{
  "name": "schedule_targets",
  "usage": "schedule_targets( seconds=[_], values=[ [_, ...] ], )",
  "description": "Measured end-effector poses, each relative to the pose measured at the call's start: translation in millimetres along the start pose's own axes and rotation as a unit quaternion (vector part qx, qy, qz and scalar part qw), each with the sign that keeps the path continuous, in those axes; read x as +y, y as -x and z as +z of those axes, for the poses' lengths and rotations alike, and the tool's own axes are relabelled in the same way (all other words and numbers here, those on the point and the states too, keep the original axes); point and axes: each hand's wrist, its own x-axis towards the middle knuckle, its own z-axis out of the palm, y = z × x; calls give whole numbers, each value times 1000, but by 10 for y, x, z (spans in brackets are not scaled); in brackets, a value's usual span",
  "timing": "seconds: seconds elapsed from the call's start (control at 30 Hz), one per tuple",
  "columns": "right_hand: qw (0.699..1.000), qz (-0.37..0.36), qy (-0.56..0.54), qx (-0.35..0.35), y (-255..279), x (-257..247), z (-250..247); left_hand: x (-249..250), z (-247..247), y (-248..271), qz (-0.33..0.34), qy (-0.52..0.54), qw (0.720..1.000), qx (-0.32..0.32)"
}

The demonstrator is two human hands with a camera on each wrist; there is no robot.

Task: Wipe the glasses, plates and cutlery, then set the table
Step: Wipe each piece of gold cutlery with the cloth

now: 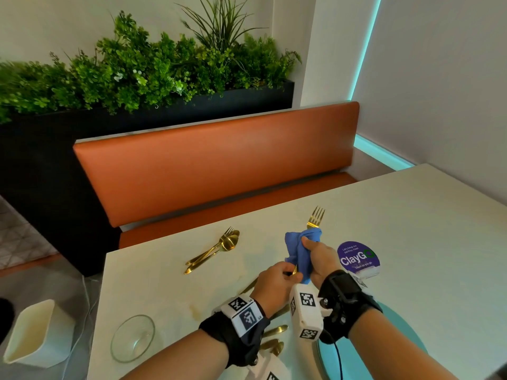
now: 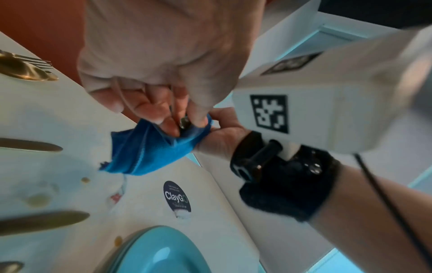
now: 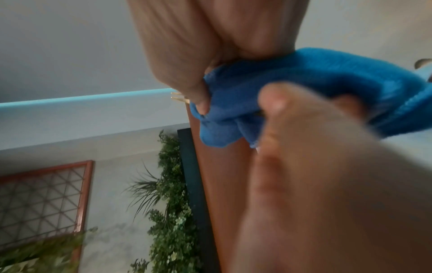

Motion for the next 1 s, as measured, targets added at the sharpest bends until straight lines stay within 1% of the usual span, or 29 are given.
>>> schedule_targets(
  seconds=[0.07, 0.13, 0.2, 0.27, 0.33, 0.37, 0.43, 0.5, 0.53, 0.57, 0.6, 0.67, 0.7, 0.77, 0.83, 0.9, 1.0],
  values=[
    [1000, 4, -9, -3, 36, -70, -23, -57, 5, 31, 6, -18, 1000, -3],
    [1000, -7, 4, -1, 41, -103, -33, -84, 10, 18, 5, -2, 1000, 13],
    [999, -28, 30, -7, 38, -73, -47, -82, 13, -10, 5, 16, 1000, 14],
    [995, -42, 82, -38, 73, -11, -66, -80, 0, -42, 0, 27, 999, 17],
    [987, -48, 133, -75, 114, 61, -101, -104, -28, -103, -6, 9, 999, 32],
    [981, -54, 168, -83, 115, 97, -117, -120, -38, -127, -11, -3, 1000, 20],
    [961, -75, 256, -76, 87, 148, -146, -123, -68, -149, -23, -28, 999, -31],
    [945, -83, 309, -70, 34, 185, -179, -112, -143, -197, -32, -82, 993, -74],
    [942, -80, 318, -67, 19, 193, -190, -103, -203, -239, -35, -107, 991, -70],
    [942, -78, 321, -65, 17, 200, -193, -94, -272, -284, -40, -119, 991, -44],
    [939, -76, 328, -66, 24, 211, -192, -100, -341, -336, -41, -115, 993, -5],
    [930, -68, 352, -80, 40, 249, -176, -113, -430, -432, -38, -53, 996, 68],
    [923, -67, 367, -91, 44, 270, -156, -108, -439, -461, -40, -24, 995, 85],
    [911, -77, 390, -108, 28, 310, -106, -124, -400, -520, -47, 14, 994, 95],
    [906, -86, 400, -114, -13, 351, -57, -157, -348, -564, -70, 43, 991, 109],
    [897, -84, 418, -115, -65, 374, 5, -204, -324, -633, -97, 47, 987, 117],
    [881, -81, 448, -126, -146, 371, 120, -287, -379, -792, -153, 40, 981, 111]
  ],
)
